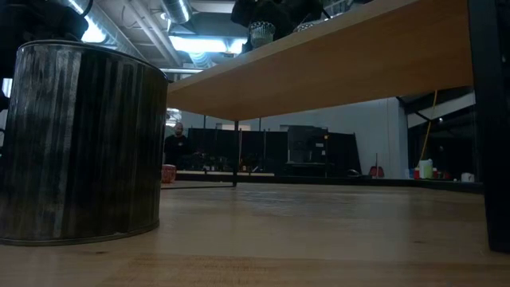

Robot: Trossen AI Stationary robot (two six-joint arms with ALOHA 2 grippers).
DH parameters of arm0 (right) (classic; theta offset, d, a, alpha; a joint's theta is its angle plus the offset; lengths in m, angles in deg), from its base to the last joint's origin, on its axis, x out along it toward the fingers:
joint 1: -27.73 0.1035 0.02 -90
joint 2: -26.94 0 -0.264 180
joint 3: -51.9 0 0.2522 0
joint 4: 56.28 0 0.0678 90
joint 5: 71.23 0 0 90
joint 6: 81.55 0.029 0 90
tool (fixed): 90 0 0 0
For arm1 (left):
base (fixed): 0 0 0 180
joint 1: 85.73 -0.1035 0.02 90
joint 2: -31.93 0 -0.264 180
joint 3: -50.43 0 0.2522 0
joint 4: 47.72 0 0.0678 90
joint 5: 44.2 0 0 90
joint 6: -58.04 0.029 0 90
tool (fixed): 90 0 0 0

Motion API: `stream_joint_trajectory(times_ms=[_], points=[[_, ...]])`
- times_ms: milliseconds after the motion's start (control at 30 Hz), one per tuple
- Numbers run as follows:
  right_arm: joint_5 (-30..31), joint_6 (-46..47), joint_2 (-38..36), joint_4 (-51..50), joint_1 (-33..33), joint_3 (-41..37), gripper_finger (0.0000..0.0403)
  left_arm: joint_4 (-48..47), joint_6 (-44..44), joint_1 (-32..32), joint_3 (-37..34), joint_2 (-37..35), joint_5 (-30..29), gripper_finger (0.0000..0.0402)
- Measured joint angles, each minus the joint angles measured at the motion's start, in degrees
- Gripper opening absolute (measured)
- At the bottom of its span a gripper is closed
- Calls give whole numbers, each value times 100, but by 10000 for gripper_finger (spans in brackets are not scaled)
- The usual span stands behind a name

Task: Pick & Place candle stick holders
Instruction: Put the blue white scented candle on the shelf

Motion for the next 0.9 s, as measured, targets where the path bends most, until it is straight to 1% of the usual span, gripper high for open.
stream_joint_trajectory(times_ms=[167,300,900], points=[[-2,-2,0,-5,-2,0,139,0,0,0,-1,0,0,4],[0,-2,0,-8,-4,1,110,0,0,-1,-1,0,0,4],[-2,24,0,-64,-2,2,37,0,0,1,-1,0,0,4]])
